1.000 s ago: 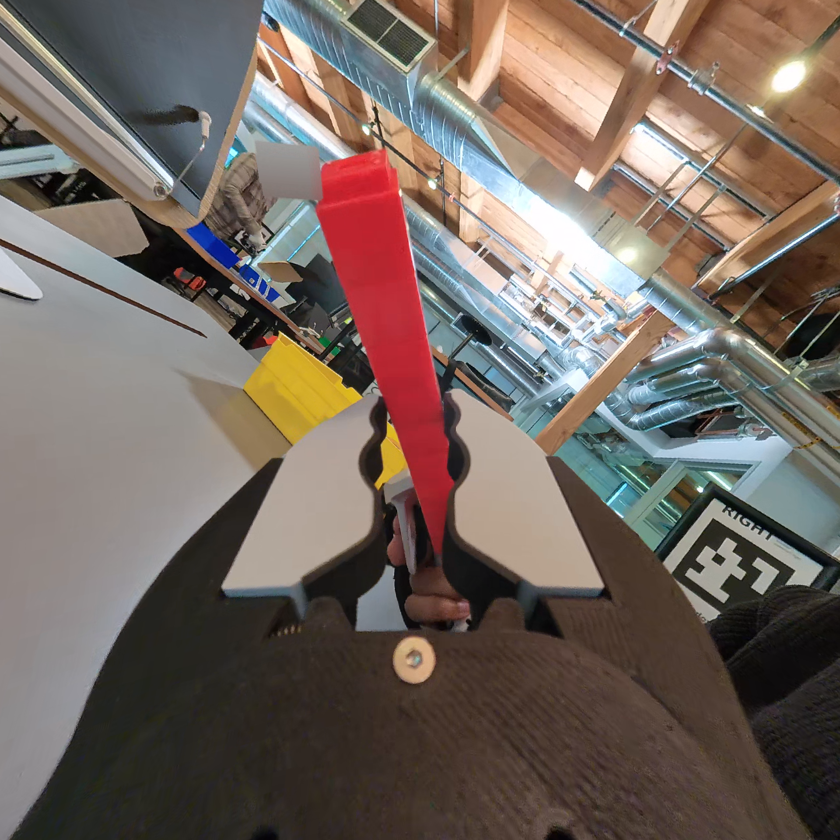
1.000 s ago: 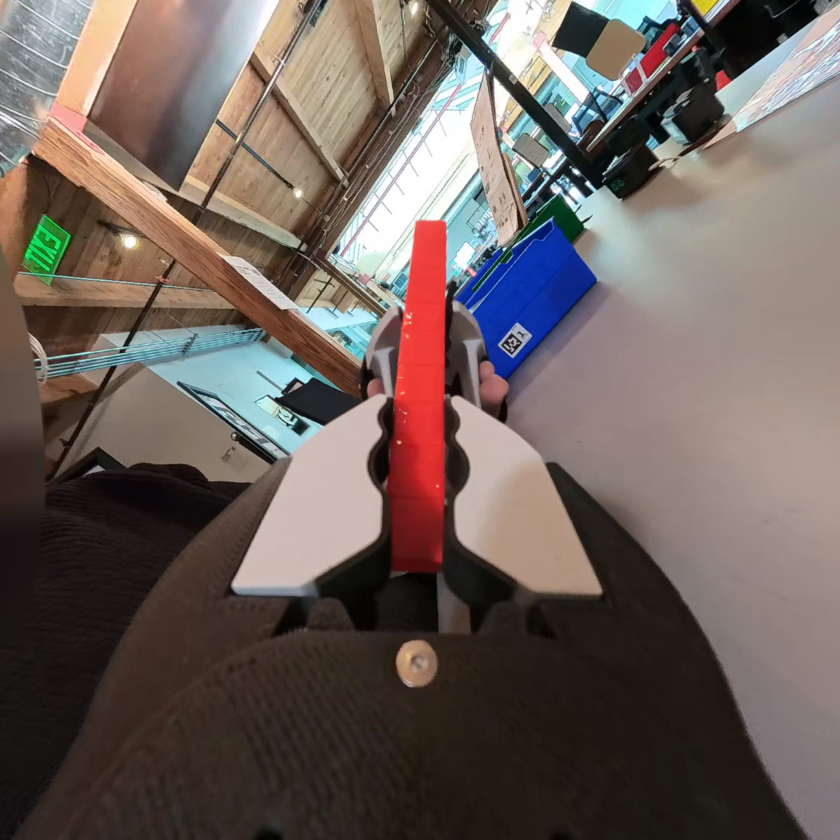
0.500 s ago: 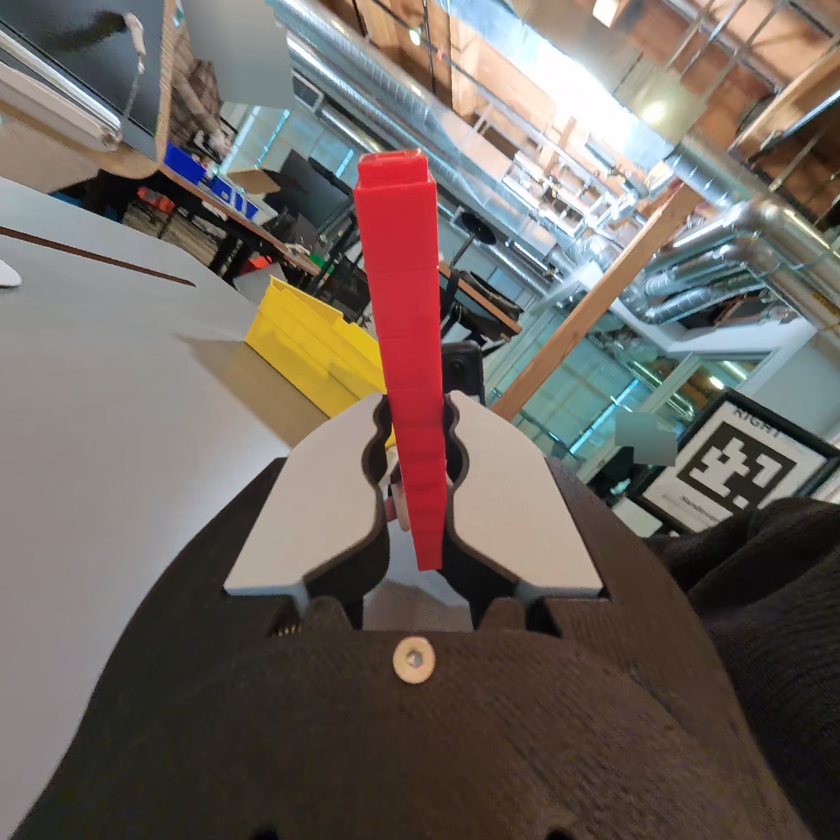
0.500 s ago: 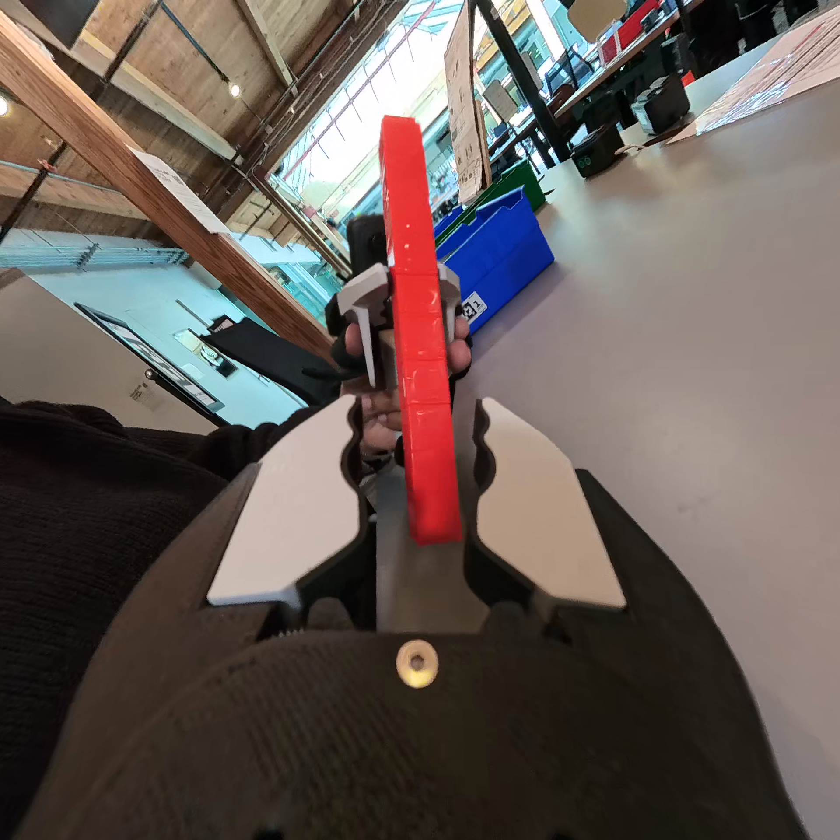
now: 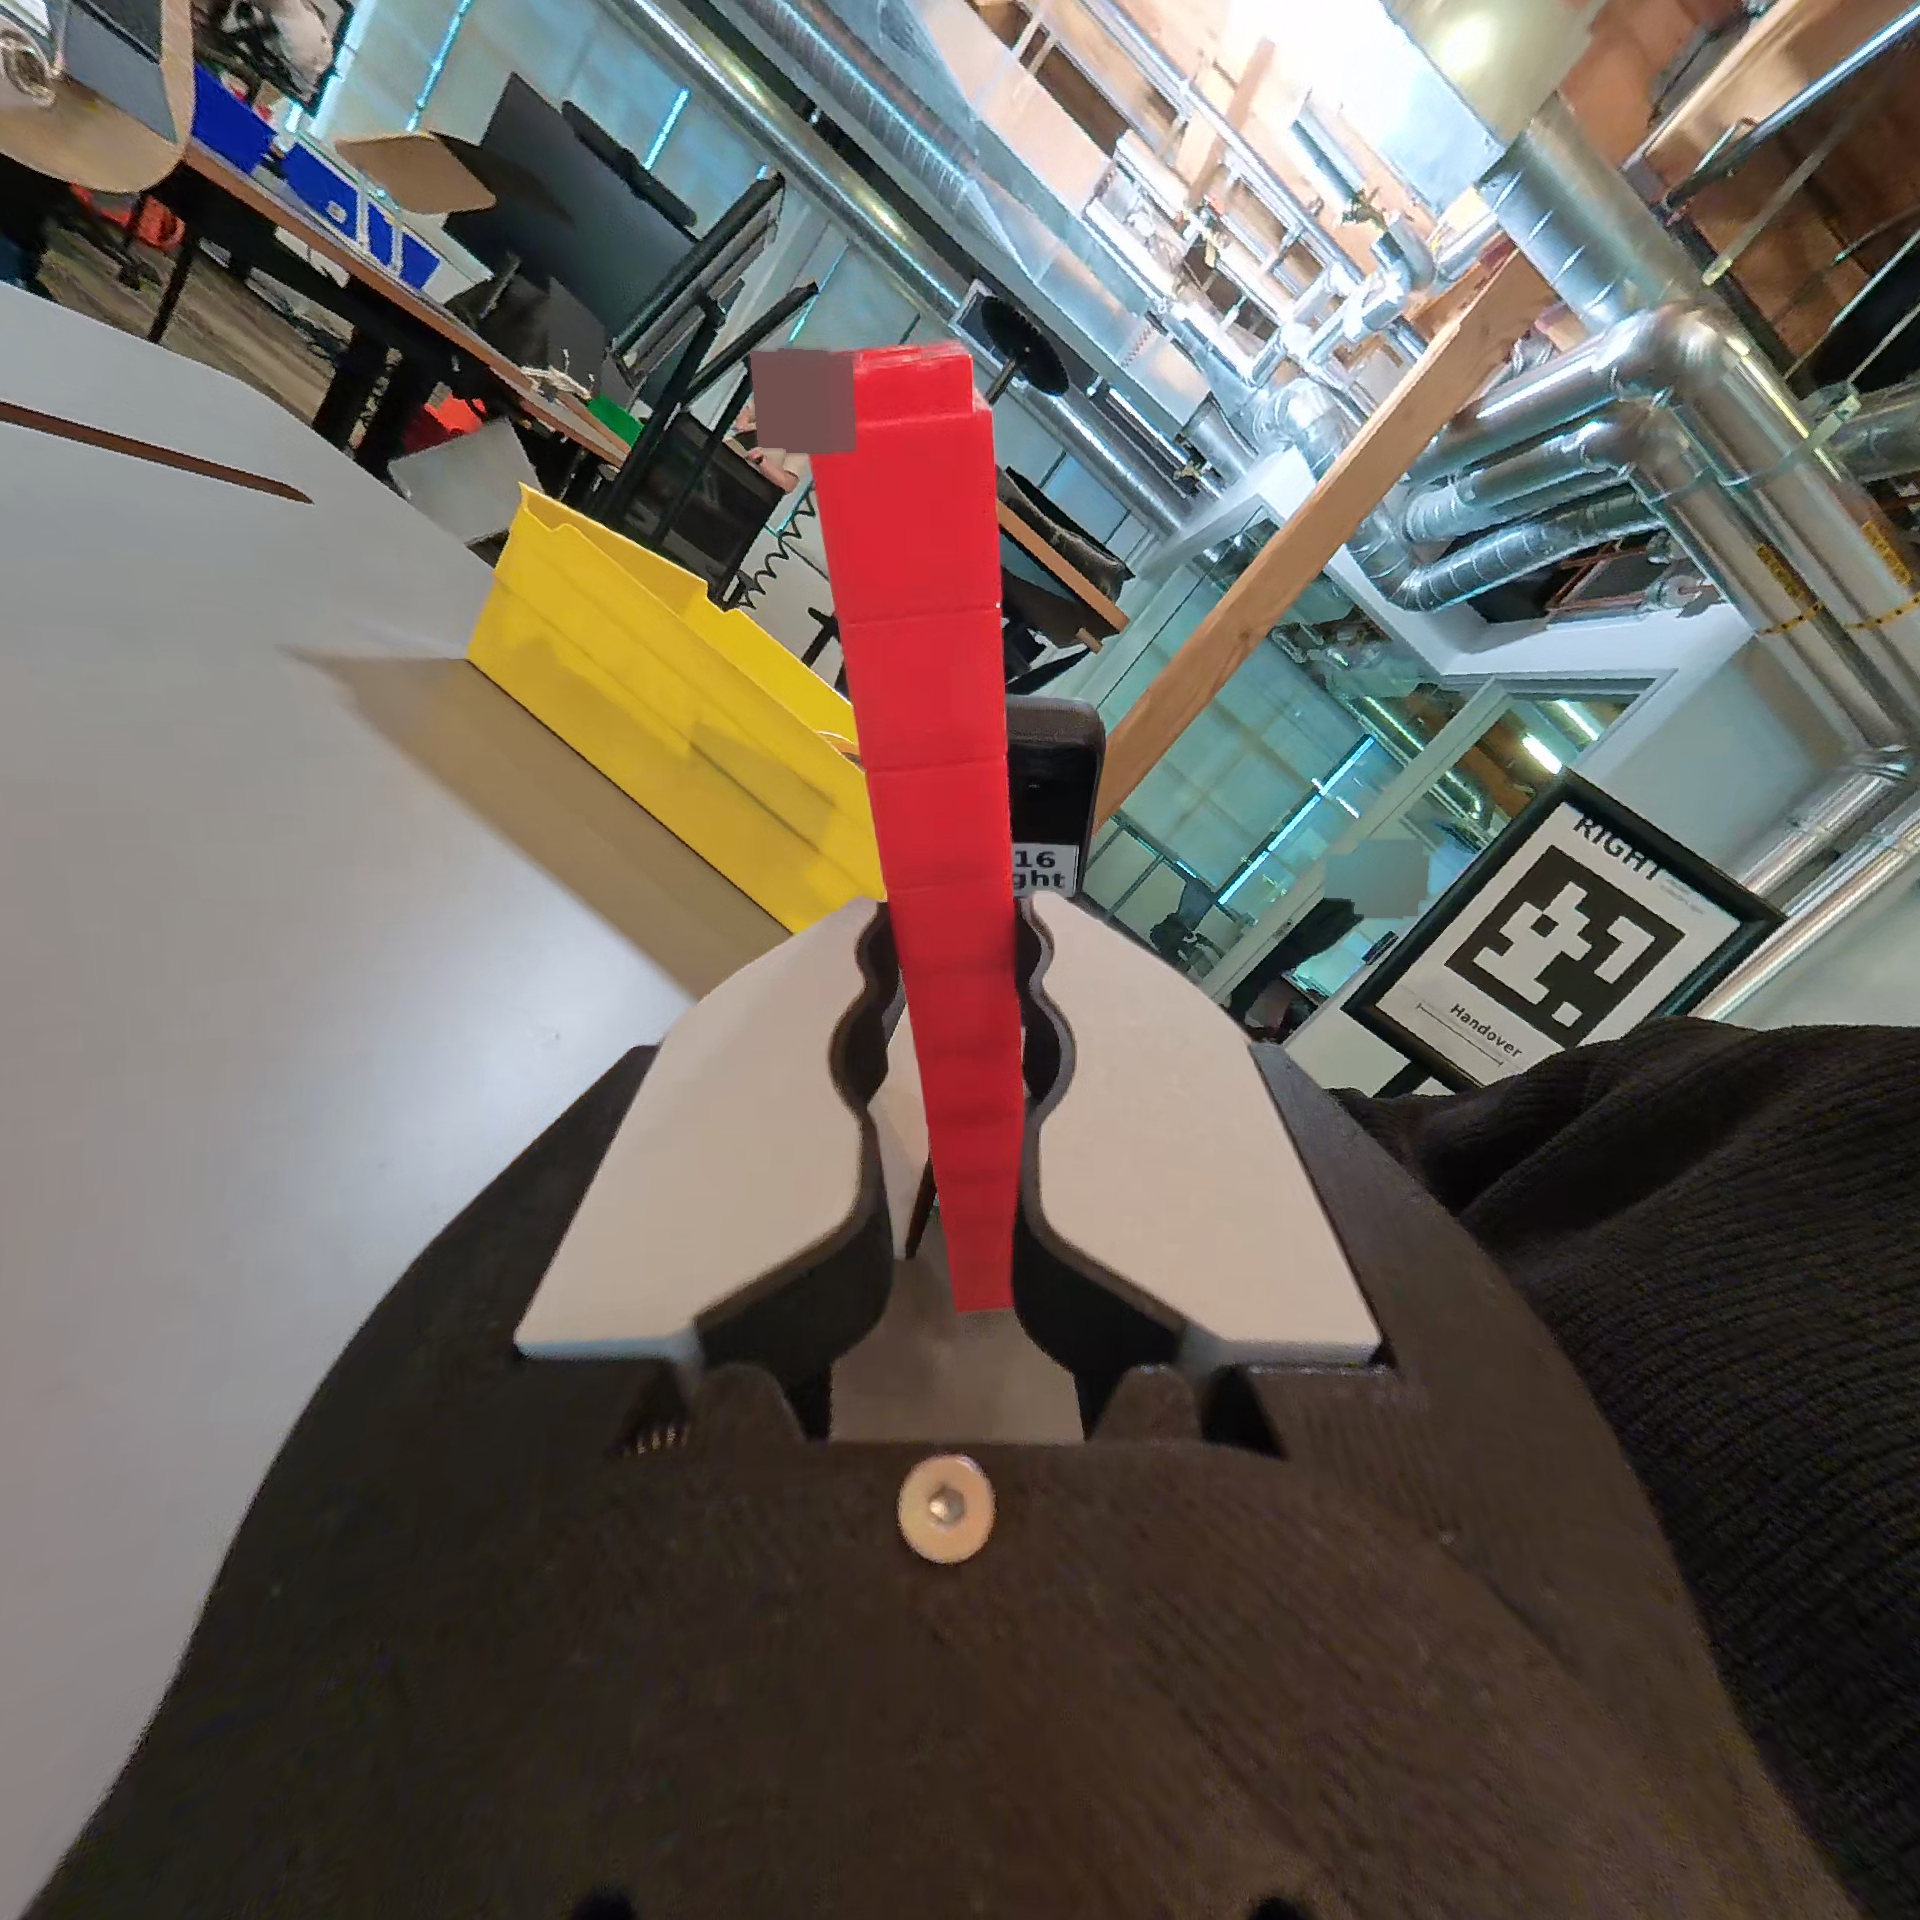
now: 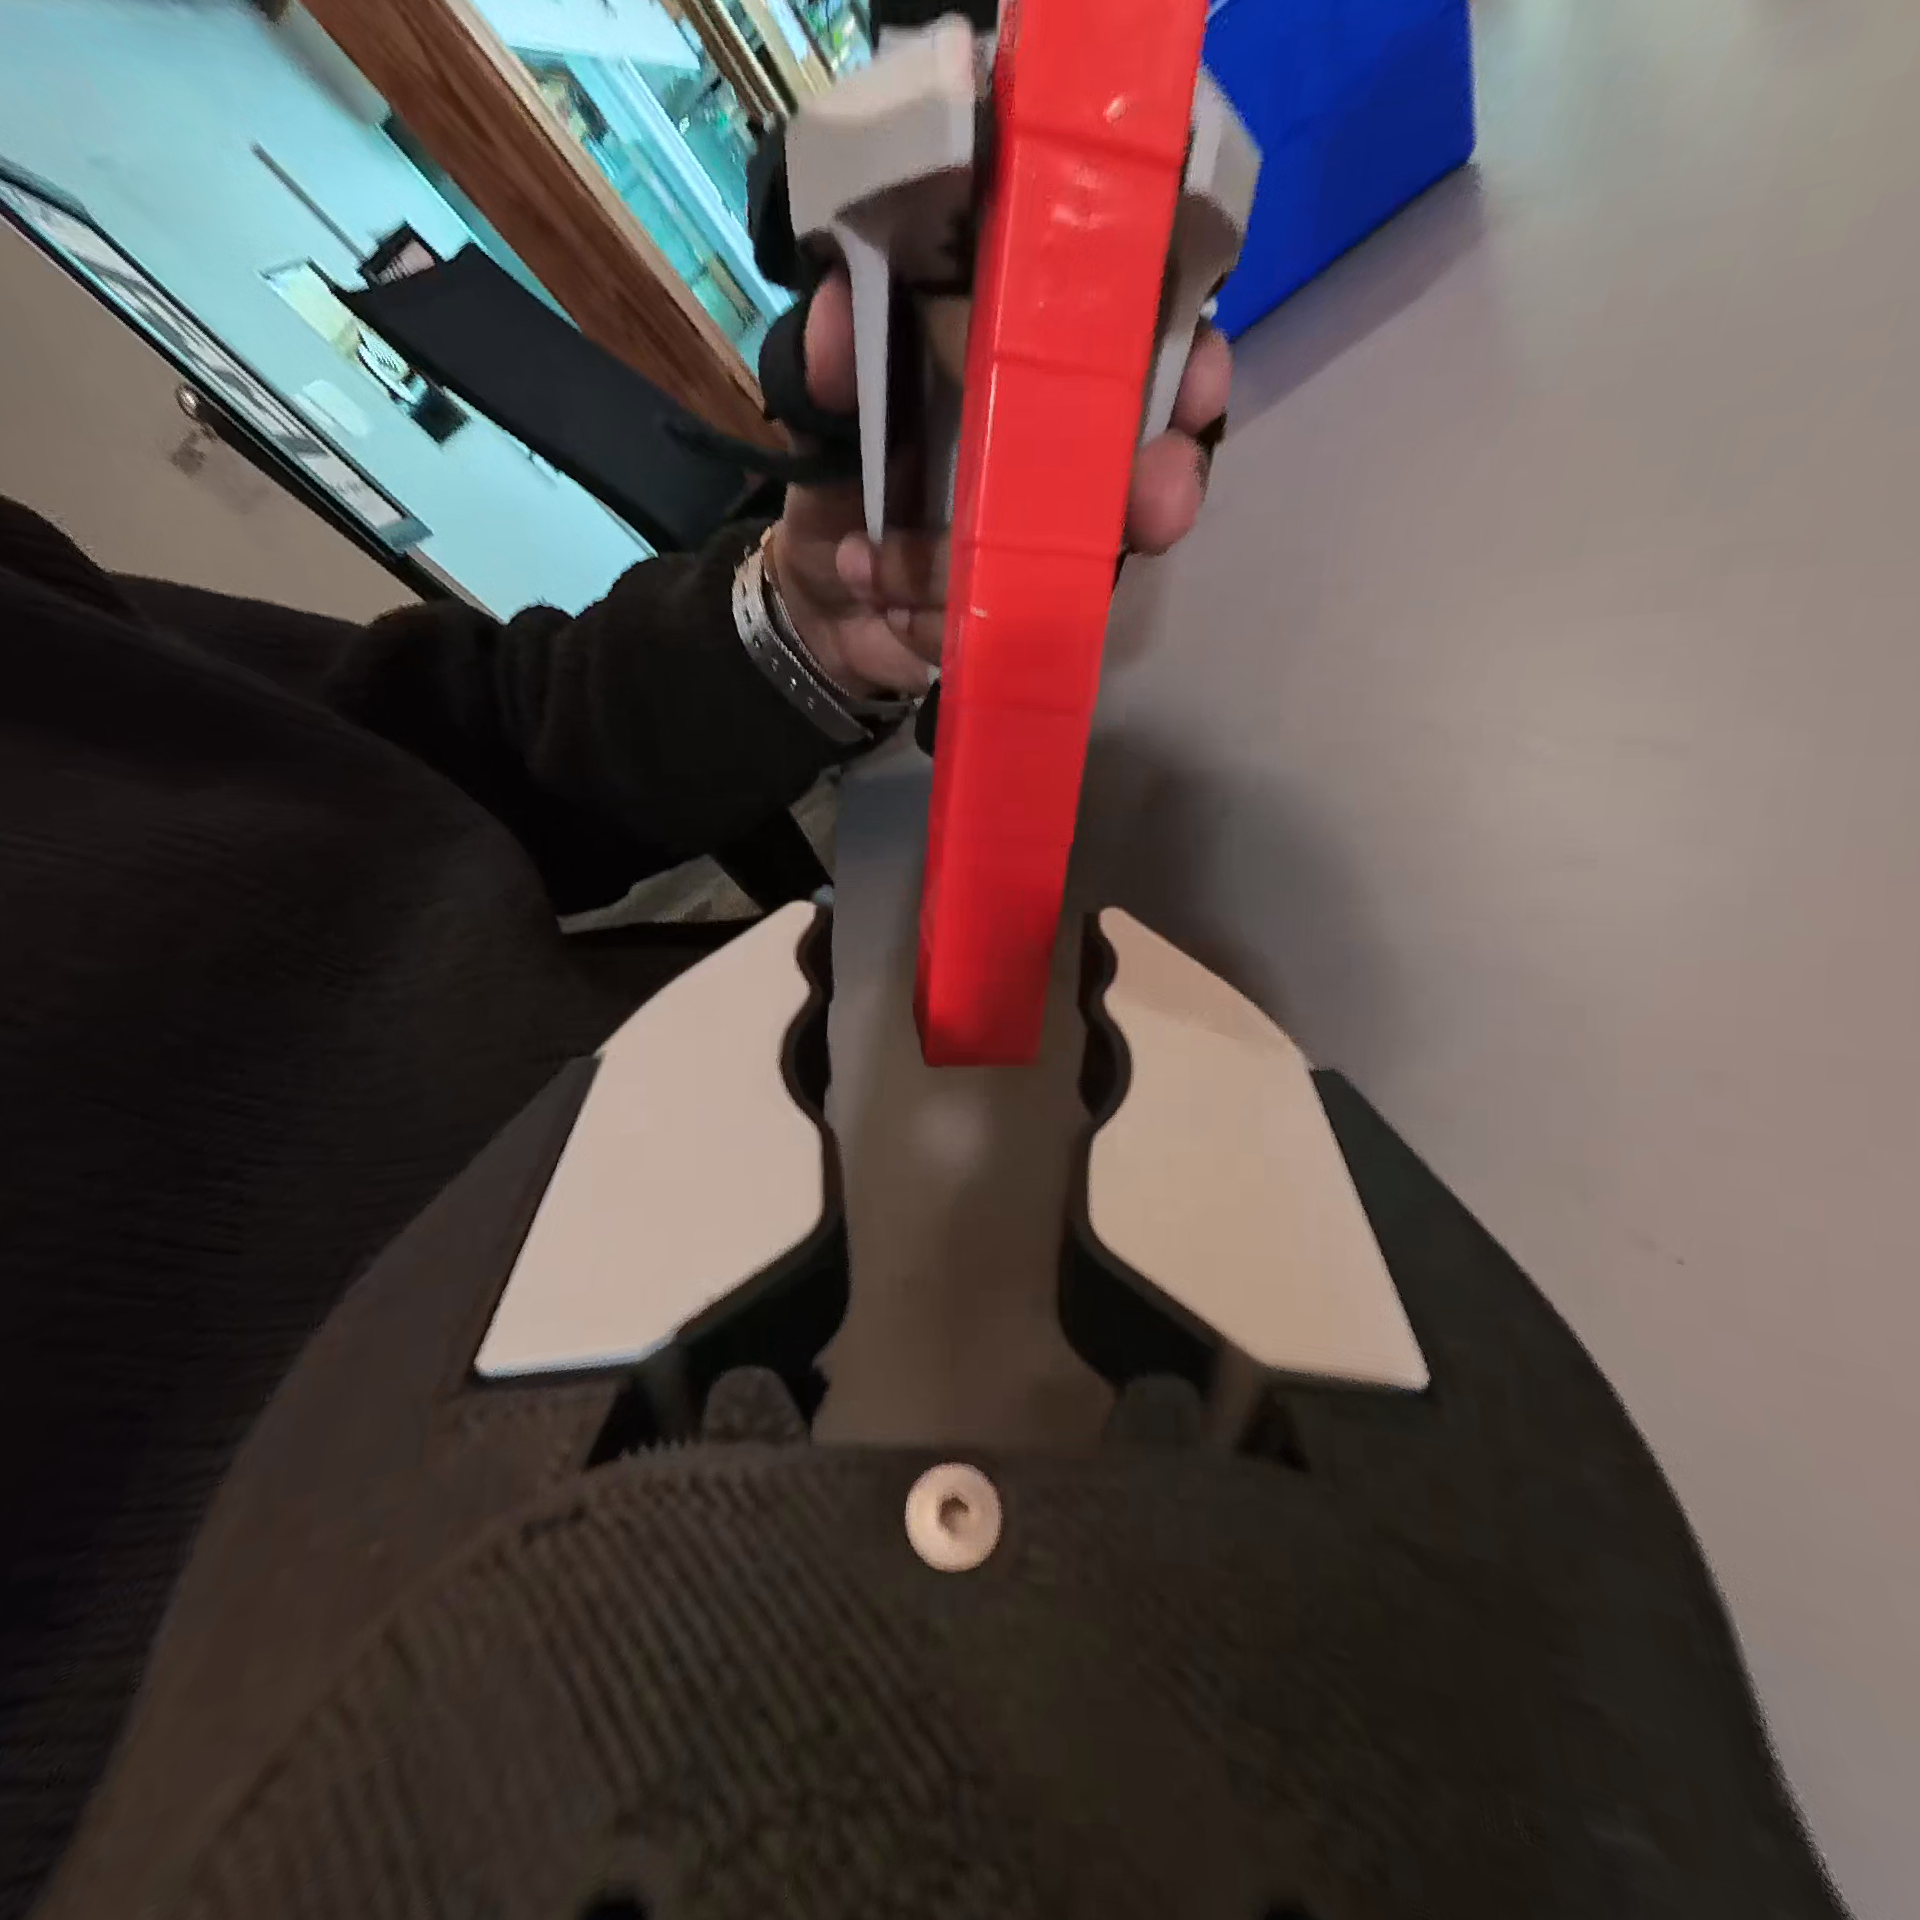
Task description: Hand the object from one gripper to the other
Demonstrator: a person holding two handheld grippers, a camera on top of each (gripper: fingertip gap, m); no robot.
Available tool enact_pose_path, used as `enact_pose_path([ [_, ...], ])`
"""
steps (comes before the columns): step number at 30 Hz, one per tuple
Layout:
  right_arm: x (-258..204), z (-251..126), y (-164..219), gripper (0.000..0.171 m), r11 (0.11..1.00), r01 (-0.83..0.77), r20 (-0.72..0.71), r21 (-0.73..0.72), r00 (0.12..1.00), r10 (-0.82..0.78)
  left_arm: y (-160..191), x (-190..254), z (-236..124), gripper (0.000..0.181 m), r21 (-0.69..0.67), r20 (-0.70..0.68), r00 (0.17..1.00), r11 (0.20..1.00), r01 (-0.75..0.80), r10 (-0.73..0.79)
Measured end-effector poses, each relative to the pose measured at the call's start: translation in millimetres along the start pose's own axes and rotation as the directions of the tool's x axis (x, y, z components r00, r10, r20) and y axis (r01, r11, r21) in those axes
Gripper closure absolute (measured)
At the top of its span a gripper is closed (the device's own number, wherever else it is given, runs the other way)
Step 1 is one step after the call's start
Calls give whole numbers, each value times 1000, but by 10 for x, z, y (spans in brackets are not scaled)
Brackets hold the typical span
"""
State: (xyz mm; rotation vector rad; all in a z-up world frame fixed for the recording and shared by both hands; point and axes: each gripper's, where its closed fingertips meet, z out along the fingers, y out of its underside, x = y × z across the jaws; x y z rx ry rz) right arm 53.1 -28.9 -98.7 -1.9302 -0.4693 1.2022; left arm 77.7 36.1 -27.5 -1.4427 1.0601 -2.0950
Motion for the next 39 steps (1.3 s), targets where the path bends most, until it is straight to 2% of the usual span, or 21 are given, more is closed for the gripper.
enact_pose_path([
  [7, -91, 172, 162, 133, 996, 40, 15, -85, 999, -39, 10, 99, 32, 160, -9, -52, 998, 1000, 24, -24],
  [13, -120, 176, 166, 137, 995, 41, 29, -87, 999, -39, 63, 147, 60, 160, -50, -58, 998, 999, -18, 15],
  [18, -144, 165, 133, 145, 997, 29, 48, -68, 999, -26, 27, 171, 45, 160, -32, -71, 997, 999, -9, 7],
  [33, -161, 180, 133, 148, 996, 52, 39, -77, 998, -49, 8, 243, 58, 159, -22, -86, 995, 998, -55, 53],
  [39, -187, 113, -62, 148, 997, 67, 34, 30, 997, -68, -61, 231, 92, 117, 37, -25, 996, 995, -89, 90],
])
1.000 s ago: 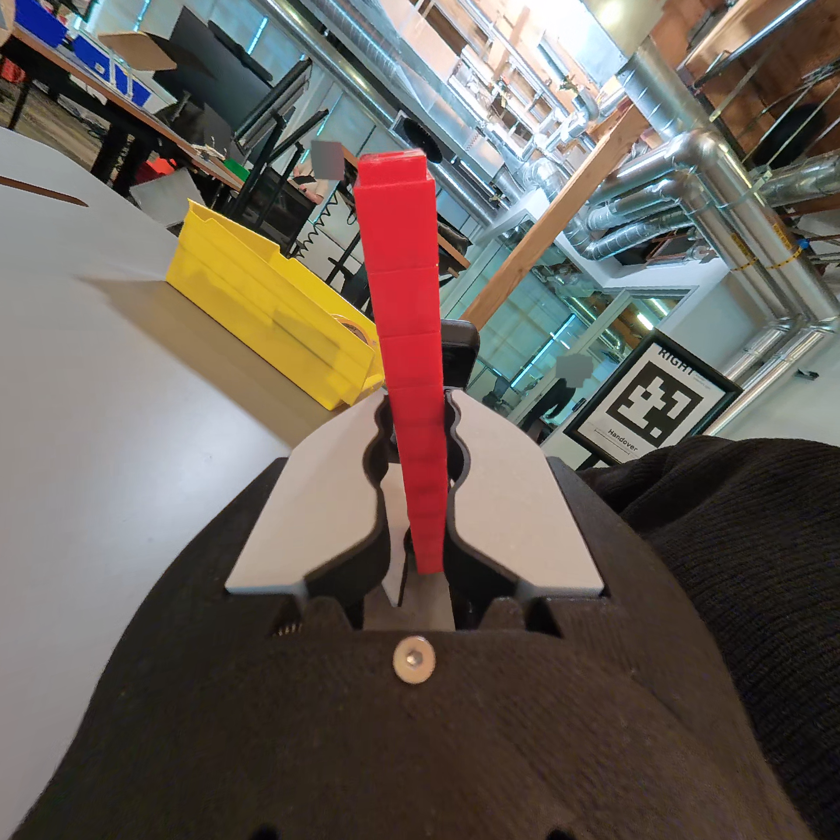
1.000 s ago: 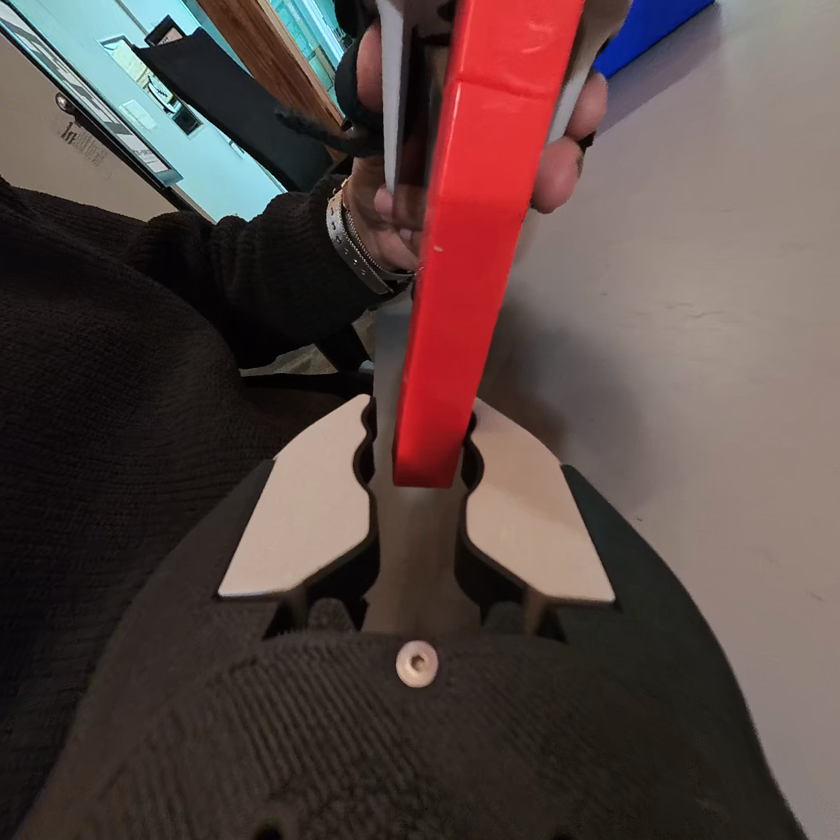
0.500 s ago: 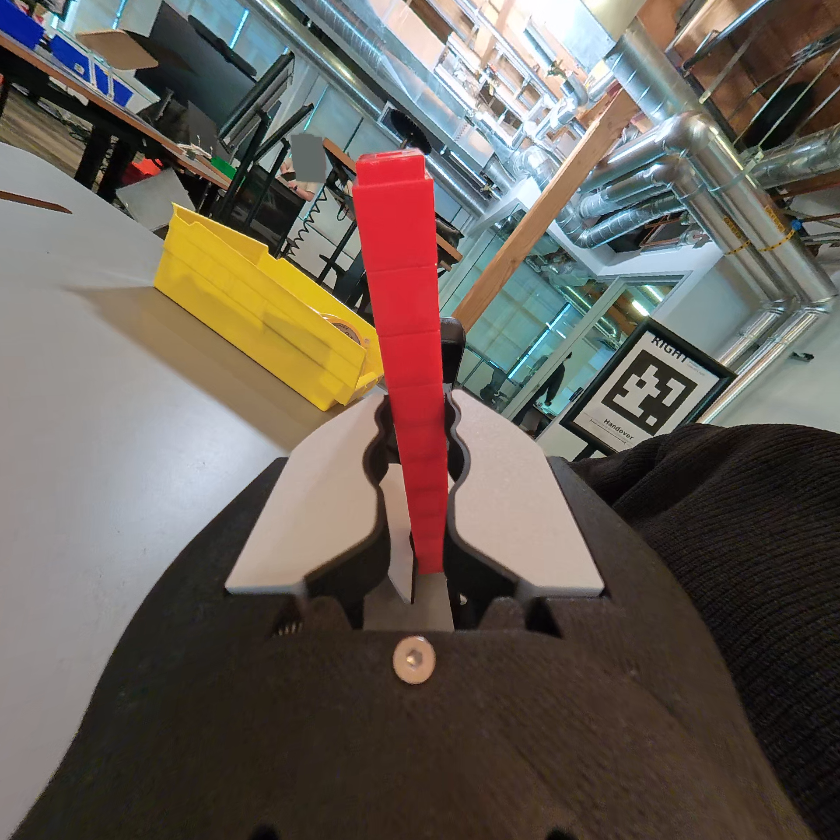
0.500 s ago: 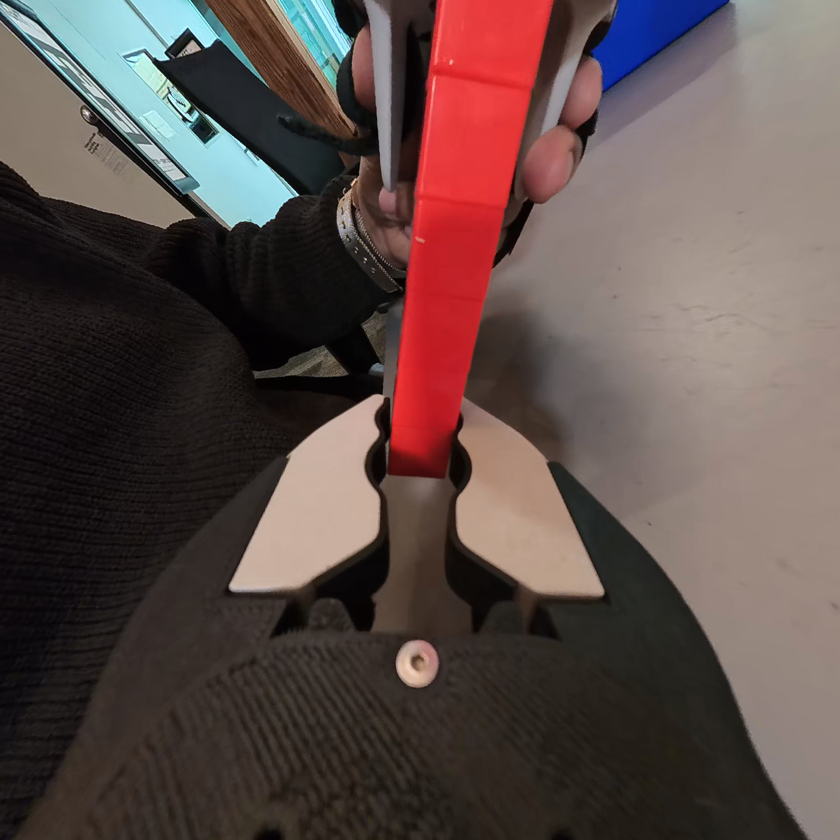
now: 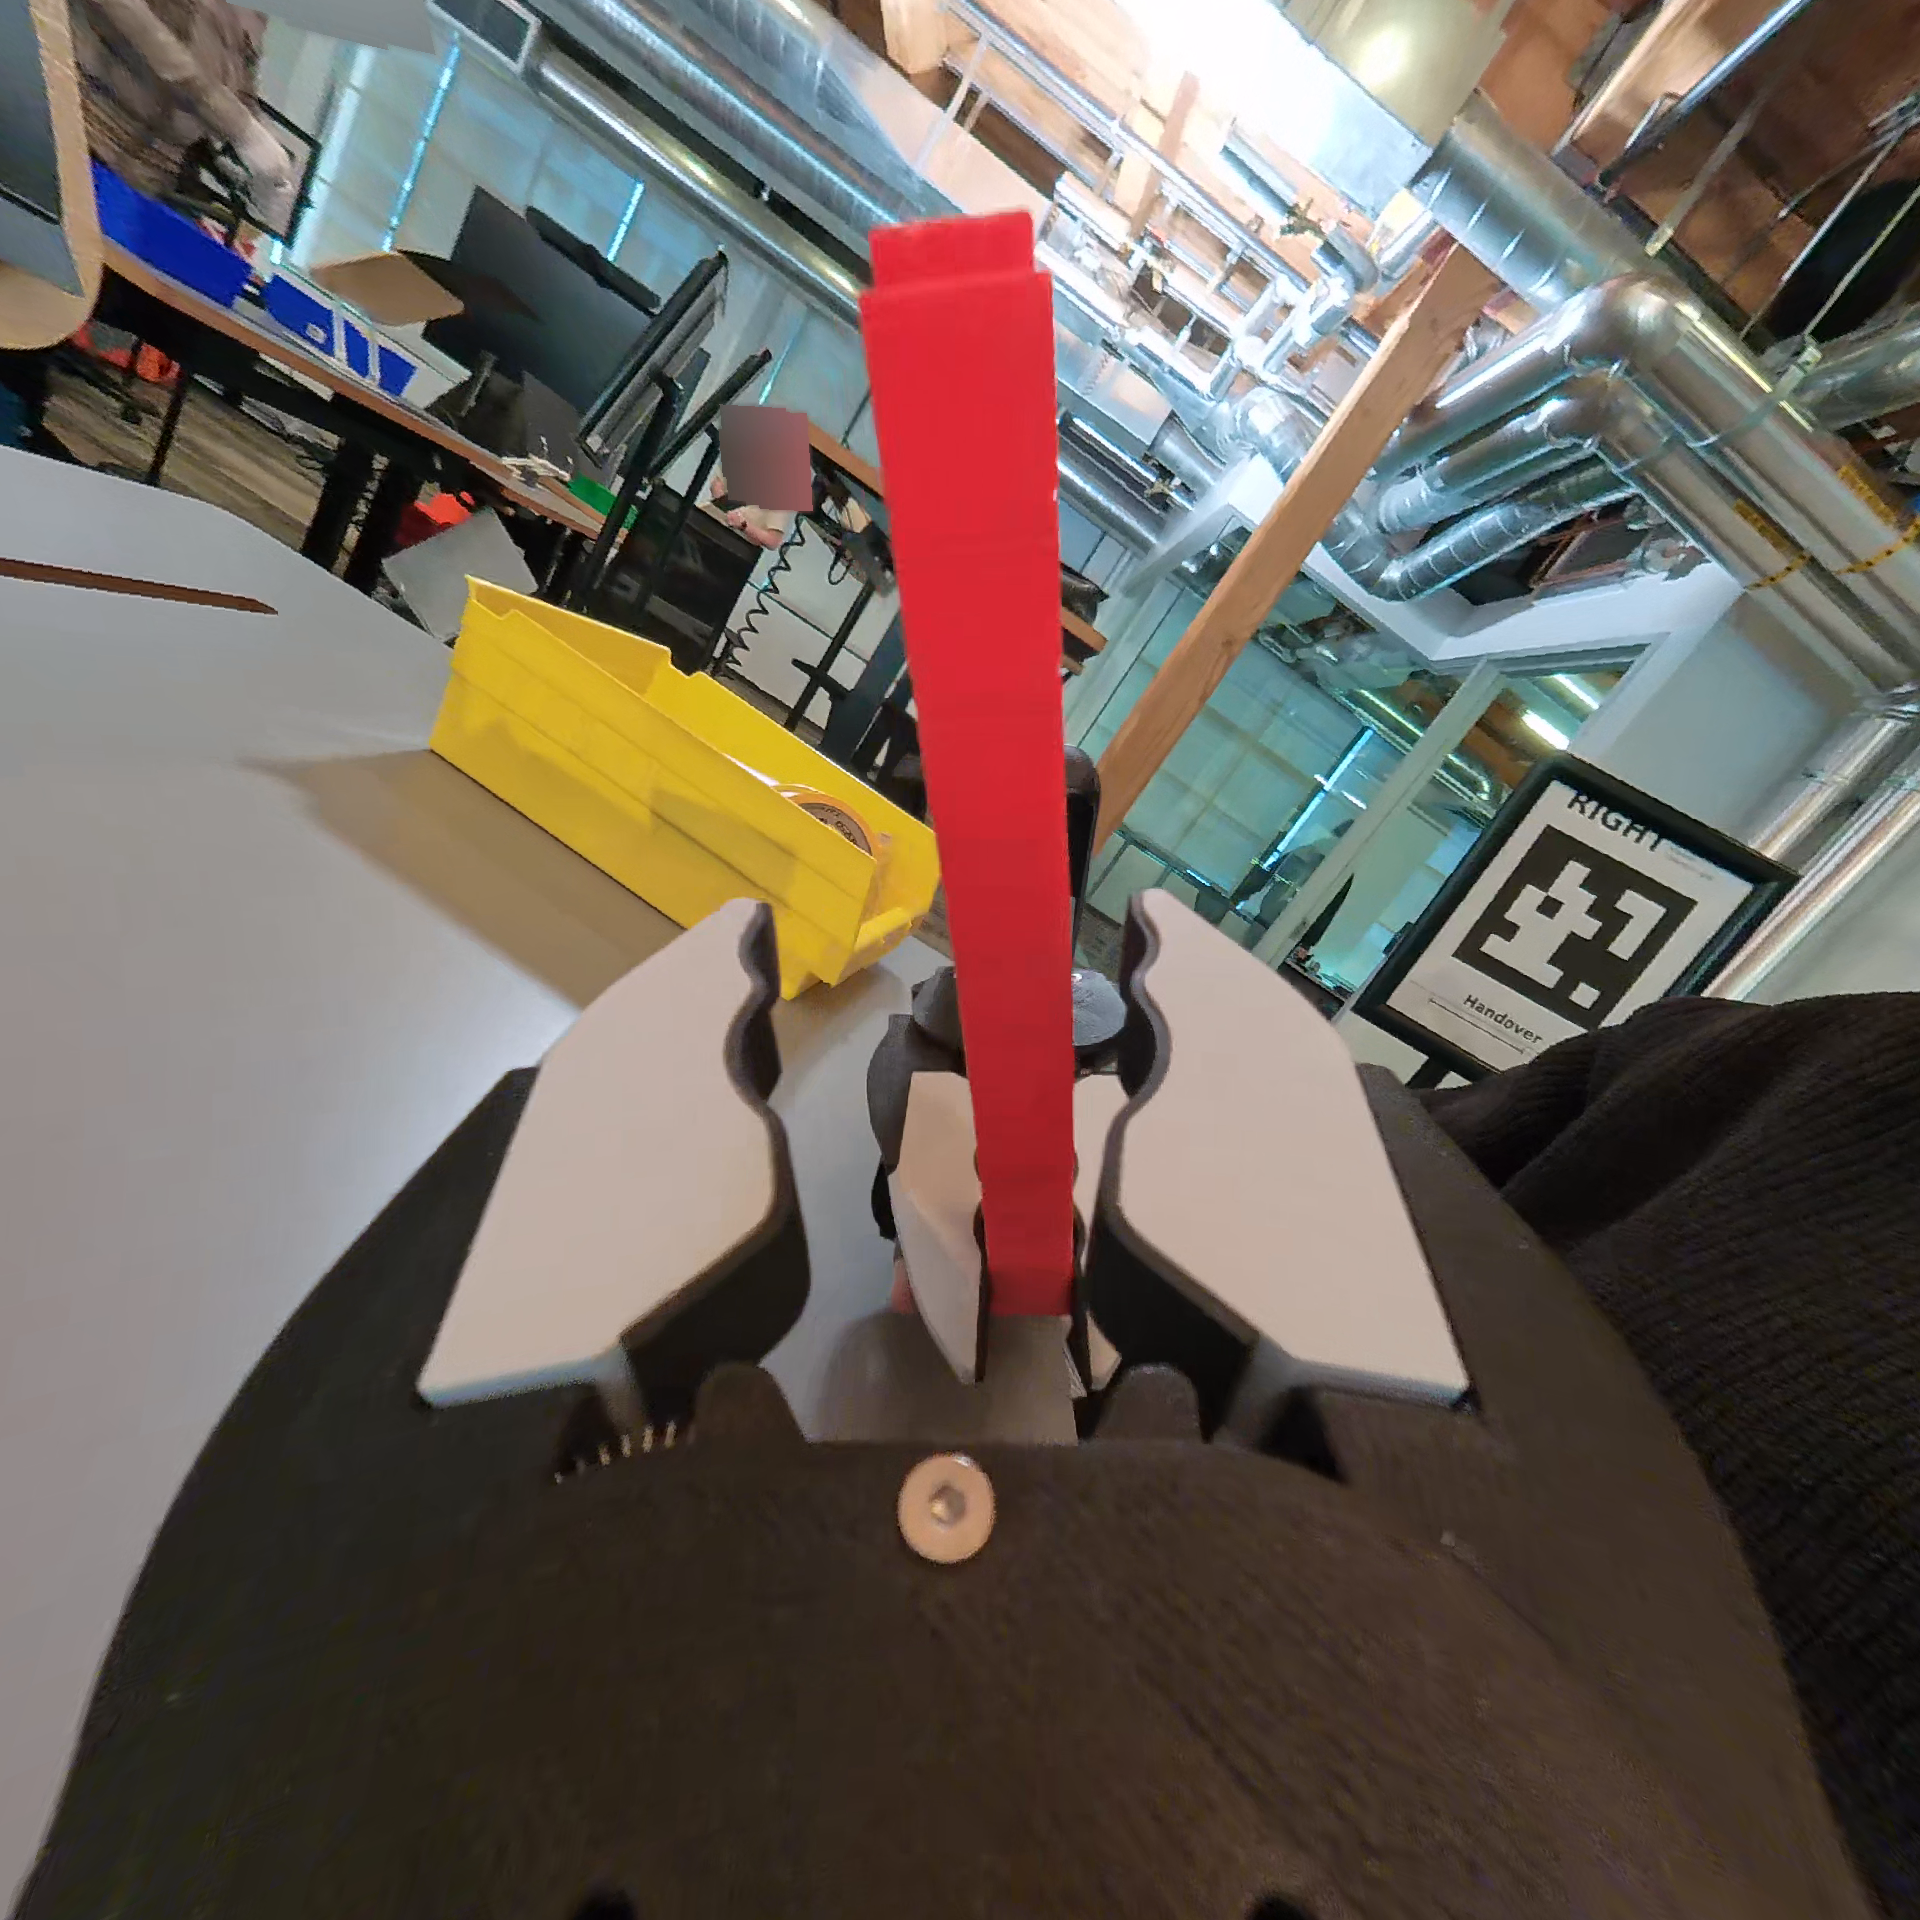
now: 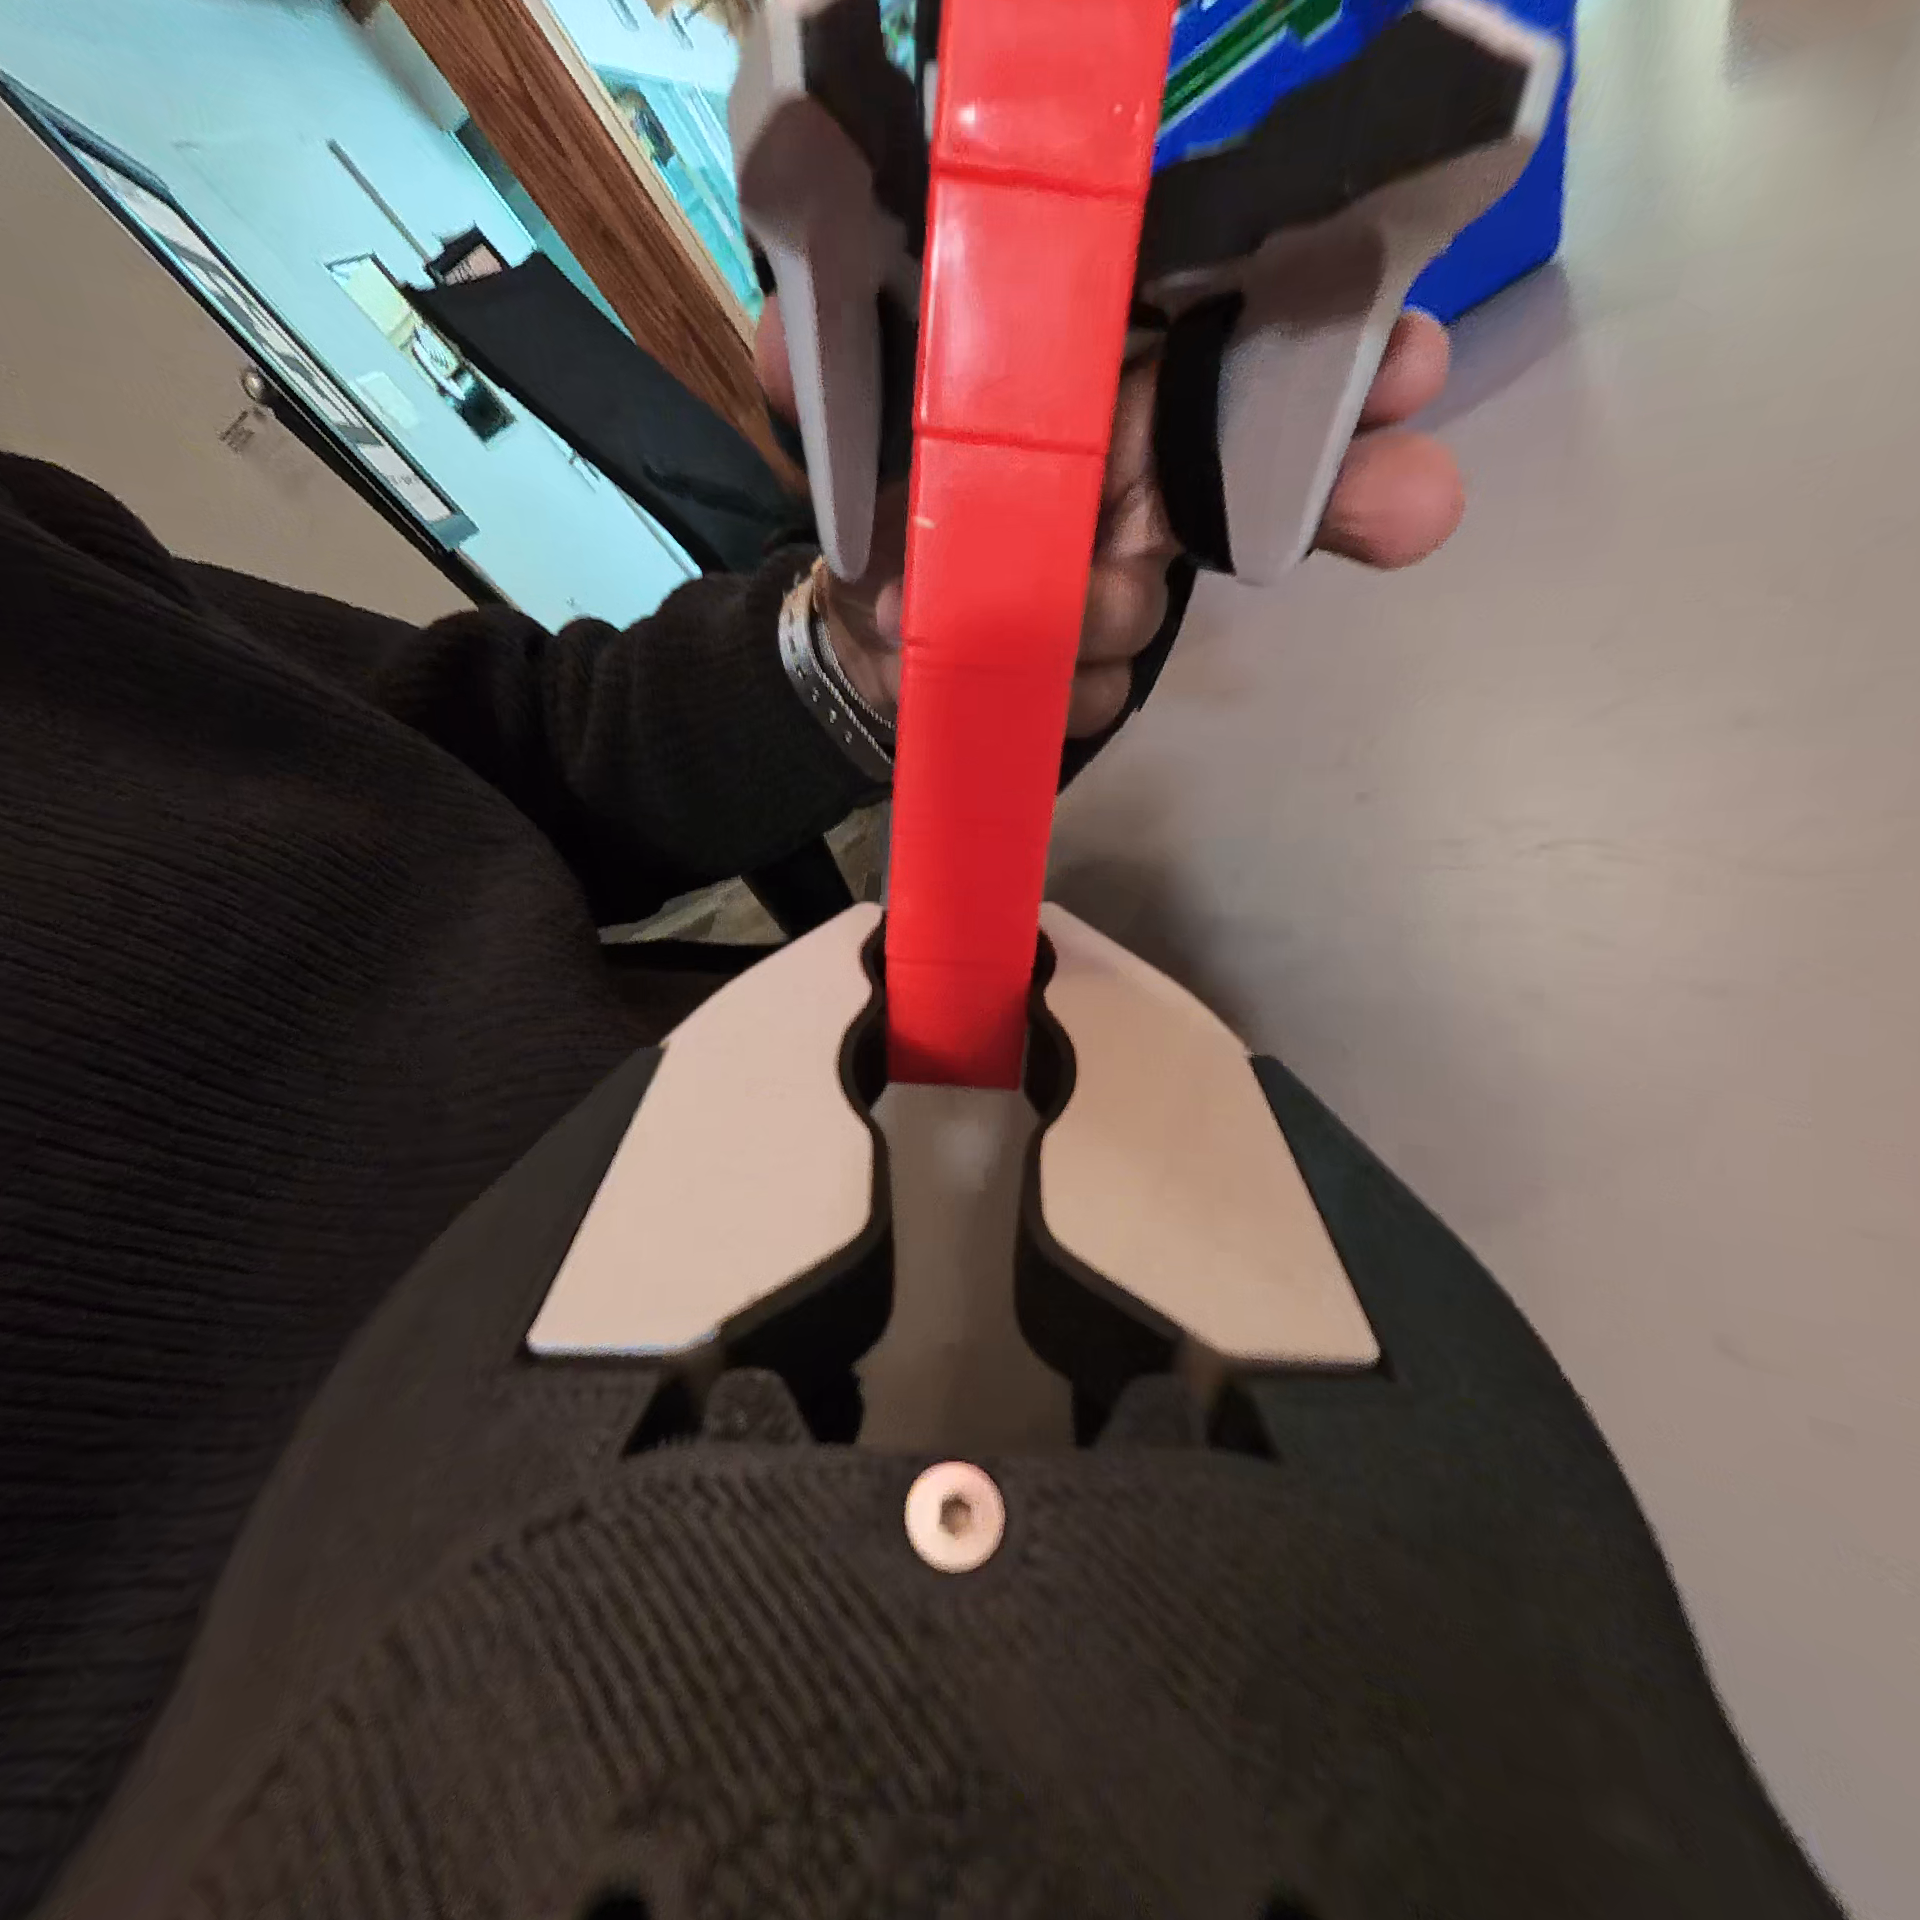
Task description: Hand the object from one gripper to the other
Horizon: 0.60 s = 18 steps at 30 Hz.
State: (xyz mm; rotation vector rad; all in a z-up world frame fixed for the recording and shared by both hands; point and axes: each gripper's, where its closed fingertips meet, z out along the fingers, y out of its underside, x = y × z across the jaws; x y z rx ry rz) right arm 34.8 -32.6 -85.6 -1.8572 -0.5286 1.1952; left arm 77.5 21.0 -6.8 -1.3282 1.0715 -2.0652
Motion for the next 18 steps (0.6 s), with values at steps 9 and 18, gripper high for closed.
enact_pose_path([
  [9, 74, -235, -331, 149, 979, 31, -56, 203, 998, -20, 4, -26, -11, 120, 25, -10, 1000, 999, 29, -28],
  [18, 35, -472, -603, 149, 898, 298, -223, 324, 946, -234, 81, -74, -4, 124, 13, -12, 998, 998, 55, -54],
])
